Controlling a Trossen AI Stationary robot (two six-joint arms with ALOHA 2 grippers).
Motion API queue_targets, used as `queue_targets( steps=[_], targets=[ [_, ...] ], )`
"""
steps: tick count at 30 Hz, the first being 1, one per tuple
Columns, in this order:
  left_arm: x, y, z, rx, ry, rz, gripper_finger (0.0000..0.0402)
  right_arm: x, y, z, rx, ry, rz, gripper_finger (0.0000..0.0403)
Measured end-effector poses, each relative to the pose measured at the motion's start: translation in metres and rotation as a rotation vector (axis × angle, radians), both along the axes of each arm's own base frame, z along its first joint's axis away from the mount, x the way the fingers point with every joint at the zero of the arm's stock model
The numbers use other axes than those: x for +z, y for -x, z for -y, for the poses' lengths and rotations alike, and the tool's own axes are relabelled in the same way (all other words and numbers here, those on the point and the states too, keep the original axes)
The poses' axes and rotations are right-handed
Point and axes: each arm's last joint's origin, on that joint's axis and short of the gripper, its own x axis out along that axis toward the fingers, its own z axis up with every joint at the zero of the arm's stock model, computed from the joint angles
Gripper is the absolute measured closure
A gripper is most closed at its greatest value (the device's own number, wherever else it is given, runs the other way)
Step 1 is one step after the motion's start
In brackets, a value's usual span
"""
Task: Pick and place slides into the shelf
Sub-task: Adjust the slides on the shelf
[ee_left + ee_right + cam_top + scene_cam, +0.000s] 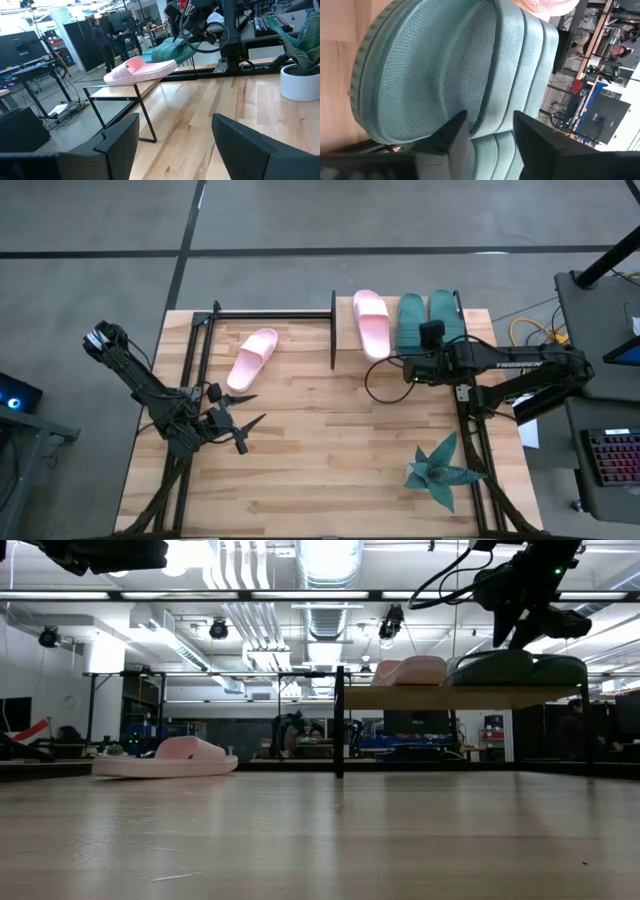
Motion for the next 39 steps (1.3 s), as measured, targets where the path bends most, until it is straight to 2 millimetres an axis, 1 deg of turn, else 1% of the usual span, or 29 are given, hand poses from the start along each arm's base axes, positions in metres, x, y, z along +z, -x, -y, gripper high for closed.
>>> queue_targets(
  steps=[4,7,12,14,17,24,27,31,33,35,39],
  targets=[
    [0.0,0.0,0.0,0.0,0.0,0.0,0.0167,0.0,0.0,0.0,-0.017,-0.001,0.02,0.0225],
    [0.0,0.0,0.0,0.0,-0.001,0.0,0.0167,0.0,0.0,0.0,-0.021,-0.001,0.026,0.021],
    [0.0,0.0,0.0,0.0,-0.002,-0.001,0.0167,0.0,0.0,-0.001,-0.046,-0.004,0.06,0.0206],
    [0.0,0.0,0.0,0.0,-0.002,-0.001,0.0167,0.003,-0.001,-0.001,-0.055,-0.005,0.083,0.0208],
    [0.0,0.0,0.0,0.0,-0.002,-0.001,0.0167,0.014,-0.003,-0.001,-0.076,-0.037,0.154,0.0212],
    [0.0,0.0,0.0,0.0,-0.002,-0.001,0.0167,0.053,-0.013,-0.006,-0.073,-0.263,0.395,0.0214],
    [0.0,0.0,0.0,0.0,-0.002,-0.001,0.0167,0.065,-0.024,-0.007,-0.002,-0.312,0.519,0.0214],
    [-0.001,0.0,0.0,0.003,0.017,0.009,0.0167,0.069,-0.047,-0.007,0.176,-0.304,0.604,0.0214],
    [-0.002,-0.001,-0.001,0.02,0.041,0.023,0.0167,0.068,-0.059,-0.006,0.246,-0.261,0.594,0.0214],
    [-0.008,-0.002,-0.001,0.074,0.037,0.03,0.0167,0.064,-0.07,-0.001,0.283,-0.222,0.566,0.0214],
    [-0.014,-0.004,-0.001,0.205,-0.017,0.037,0.0167,0.056,-0.089,0.019,0.254,-0.183,0.495,0.0213]
  ],
)
